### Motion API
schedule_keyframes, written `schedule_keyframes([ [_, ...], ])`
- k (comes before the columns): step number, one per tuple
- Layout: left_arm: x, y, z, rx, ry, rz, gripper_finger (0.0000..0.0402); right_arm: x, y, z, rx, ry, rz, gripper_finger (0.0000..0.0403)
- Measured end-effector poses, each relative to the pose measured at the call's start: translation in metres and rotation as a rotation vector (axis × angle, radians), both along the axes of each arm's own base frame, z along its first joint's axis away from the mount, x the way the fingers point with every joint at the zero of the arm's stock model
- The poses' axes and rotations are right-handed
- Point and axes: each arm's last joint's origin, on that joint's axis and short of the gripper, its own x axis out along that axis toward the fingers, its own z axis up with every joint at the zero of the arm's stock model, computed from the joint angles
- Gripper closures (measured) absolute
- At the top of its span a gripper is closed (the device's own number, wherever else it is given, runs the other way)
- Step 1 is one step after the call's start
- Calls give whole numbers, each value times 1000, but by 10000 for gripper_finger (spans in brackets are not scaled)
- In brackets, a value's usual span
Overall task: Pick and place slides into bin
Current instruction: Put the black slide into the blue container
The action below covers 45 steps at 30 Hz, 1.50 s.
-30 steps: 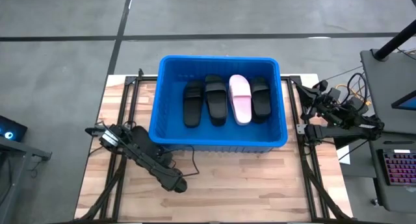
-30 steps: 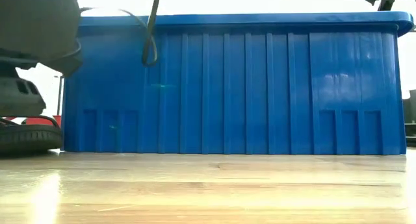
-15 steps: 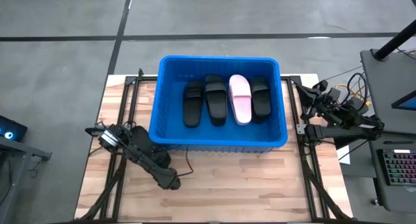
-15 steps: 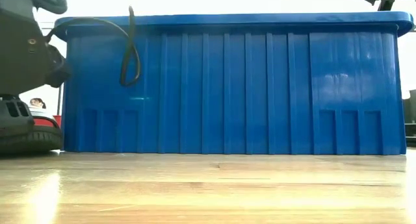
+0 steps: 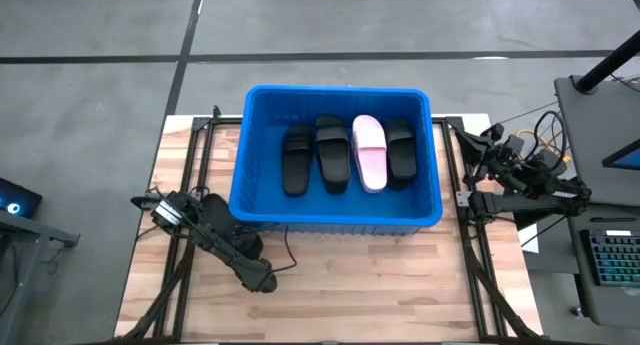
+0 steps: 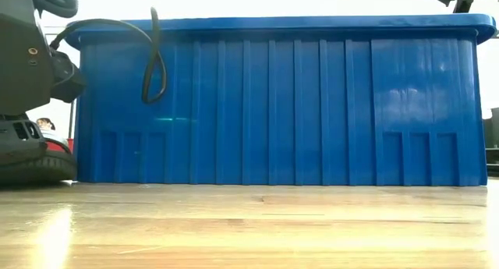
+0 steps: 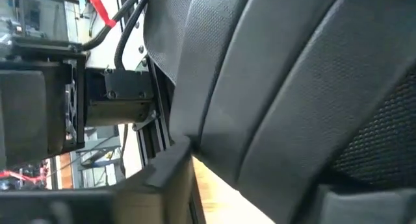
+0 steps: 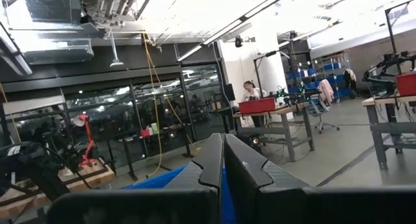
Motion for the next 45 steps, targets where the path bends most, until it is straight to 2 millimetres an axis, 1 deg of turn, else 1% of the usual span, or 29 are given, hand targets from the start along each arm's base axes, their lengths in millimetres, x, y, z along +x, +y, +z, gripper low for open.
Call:
schedule_keyframes([
  [6, 2, 1, 0, -40, 29, -70, 370, 0, 0, 0, 5, -4, 2, 394],
  [8, 2, 1, 0, -56, 34, -87, 390, 0, 0, 0, 5, -4, 2, 394],
  [14, -1, 1, 9, -148, 87, -164, 398, 0, 0, 0, 5, -4, 2, 394],
  [19, -7, 3, 31, -240, 75, -222, 400, 0, 0, 0, 5, -4, 2, 394],
  [23, -15, 8, 59, -340, 20, -294, 401, 0, 0, 0, -1, 0, 0, 394],
  [28, -28, 15, 102, -555, -101, -409, 401, 0, 0, 0, -8, 5, -3, 394],
  [32, -42, 20, 136, -744, -194, -438, 401, 0, 0, 0, -8, 5, -3, 394],
  [34, -49, 22, 150, -834, -233, -428, 401, 0, 0, 0, -9, 5, -4, 394],
  [36, -56, 25, 161, -880, -254, -414, 402, 0, 0, 0, -9, 5, -4, 394],
  [39, -63, 29, 168, -891, -287, -399, 401, 0, 0, 0, -9, 6, -4, 394],
  [42, -64, 30, 166, -880, -298, -374, 401, 0, 0, 0, -9, 6, -4, 394],
  [45, -59, 26, 160, -874, -276, -373, 401, 0, 0, 0, -9, 6, -4, 394],
])
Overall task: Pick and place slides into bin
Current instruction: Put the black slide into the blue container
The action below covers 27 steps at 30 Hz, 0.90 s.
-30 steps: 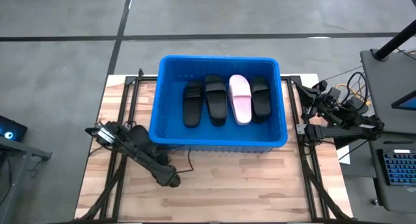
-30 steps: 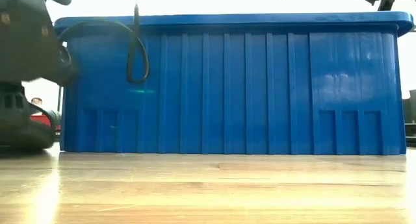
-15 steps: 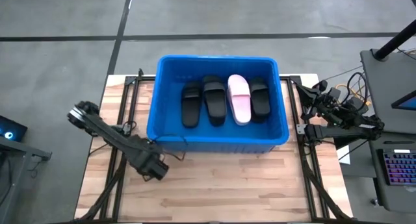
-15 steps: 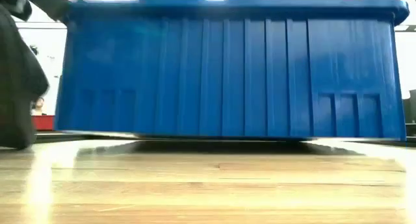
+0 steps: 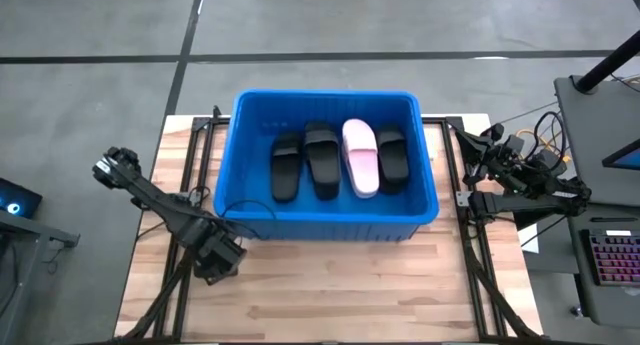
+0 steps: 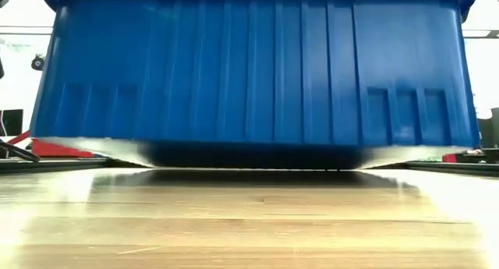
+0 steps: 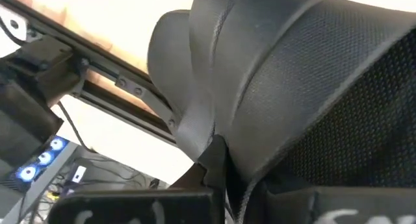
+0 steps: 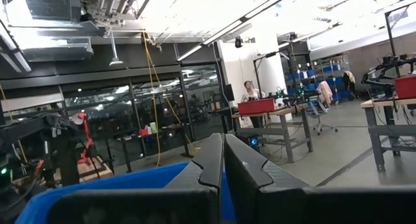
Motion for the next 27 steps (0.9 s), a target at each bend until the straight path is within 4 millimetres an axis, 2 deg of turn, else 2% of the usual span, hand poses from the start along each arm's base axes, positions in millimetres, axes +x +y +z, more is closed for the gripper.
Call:
schedule_keyframes([
  [8, 17, -13, -21, -5, 91, -48, 401, 0, 0, 0, 0, 1, 0, 394],
  [11, 23, -18, -36, 19, 193, -32, 401, 1, 0, -1, -1, 15, 0, 394],
  [17, 41, -36, -59, -95, 280, -111, 401, 2, 0, -6, -3, 65, 0, 394],
  [21, 51, -46, -59, -163, 272, -194, 401, 3, 0, -7, 2, 78, 2, 394],
  [27, 56, -53, -43, -277, 228, -235, 401, 3, 0, -8, 2, 87, 2, 394],
])
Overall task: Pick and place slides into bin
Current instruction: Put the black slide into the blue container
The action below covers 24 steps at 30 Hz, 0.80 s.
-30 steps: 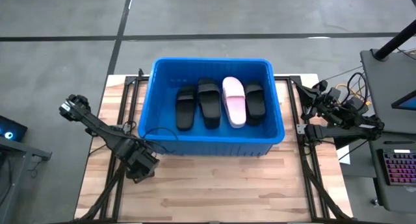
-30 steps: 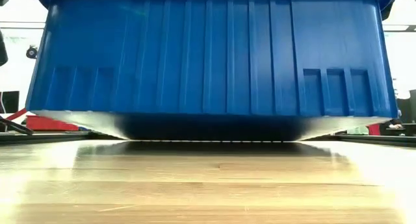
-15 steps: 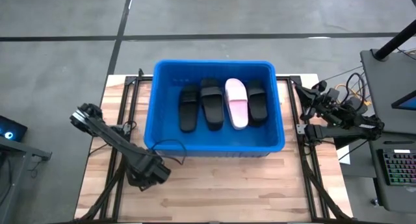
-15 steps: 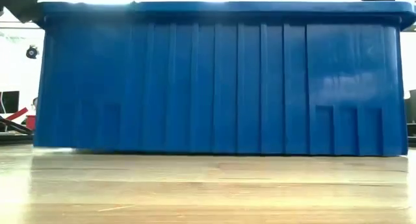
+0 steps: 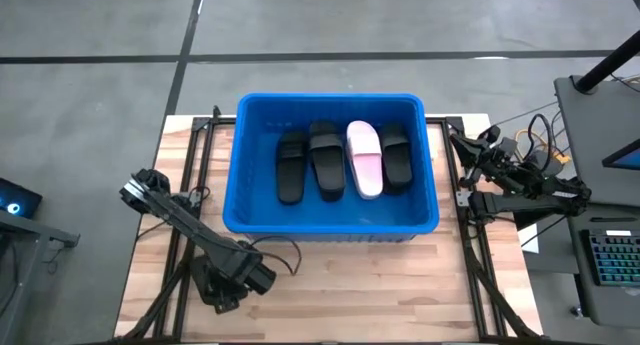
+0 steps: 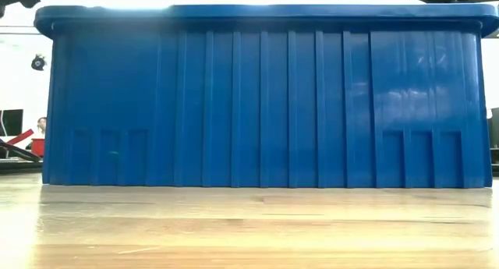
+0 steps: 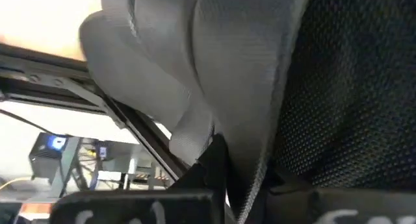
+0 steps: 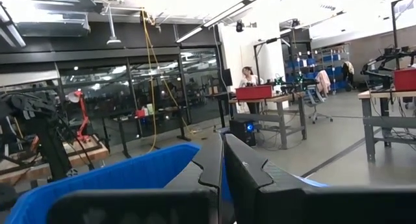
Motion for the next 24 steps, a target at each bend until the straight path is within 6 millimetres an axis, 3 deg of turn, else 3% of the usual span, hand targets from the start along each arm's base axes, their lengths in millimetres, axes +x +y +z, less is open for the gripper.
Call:
schedule_keyframes([
  [7, 5, -9, 41, -159, -64, 6, 401, 0, 0, -1, -1, 7, 0, 394],
  [13, 20, -14, 93, -313, -285, 16, 401, 0, 0, -1, -13, 15, -4, 394],
  [17, 34, -11, 128, -378, -514, 54, 401, 0, 0, -1, -13, 14, -4, 394],
  [24, 59, 7, 190, -306, -1120, 87, 401, 0, 0, -1, 4, 3, 2, 394],
])
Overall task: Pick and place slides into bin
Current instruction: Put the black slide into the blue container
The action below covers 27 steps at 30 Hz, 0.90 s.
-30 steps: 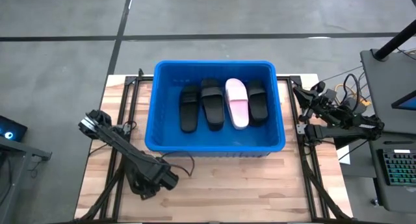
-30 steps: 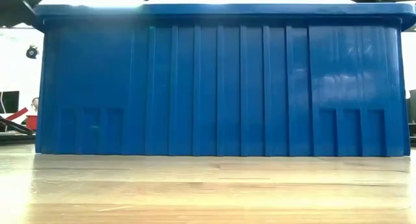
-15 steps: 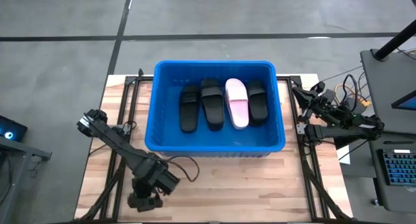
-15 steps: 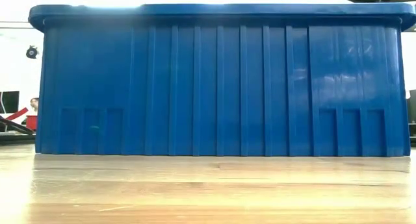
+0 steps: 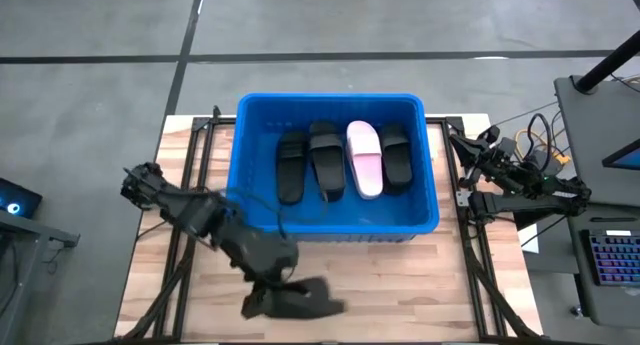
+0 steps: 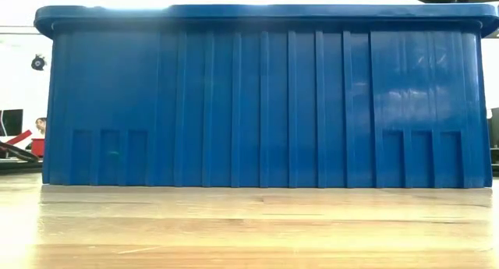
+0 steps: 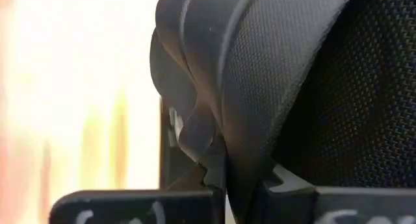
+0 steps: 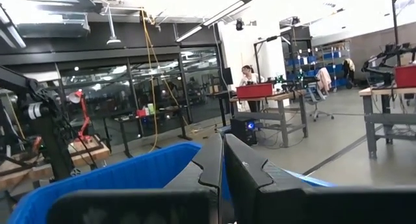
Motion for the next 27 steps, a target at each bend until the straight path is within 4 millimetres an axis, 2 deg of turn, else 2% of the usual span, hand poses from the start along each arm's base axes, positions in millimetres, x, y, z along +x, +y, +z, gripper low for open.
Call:
schedule_keyframes([
  [4, 0, 11, 33, 74, -261, 49, 401, 0, 0, 0, 29, -19, 9, 394],
  [7, -3, 21, 47, 207, -389, 102, 401, 0, 0, 0, 42, -28, 13, 394],
  [13, 0, 44, 55, 730, -540, 314, 401, 0, 0, 1, 56, -43, 18, 394],
  [16, 4, 61, 51, 965, -495, 426, 401, 0, 0, 1, 83, -63, 26, 394],
  [19, 5, 86, 43, 1126, -364, 500, 401, 0, 0, 1, 107, -79, 34, 394],
  [27, 19, 157, 8, 1291, -23, 603, 401, 0, 0, 1, 130, -95, 41, 394],
])
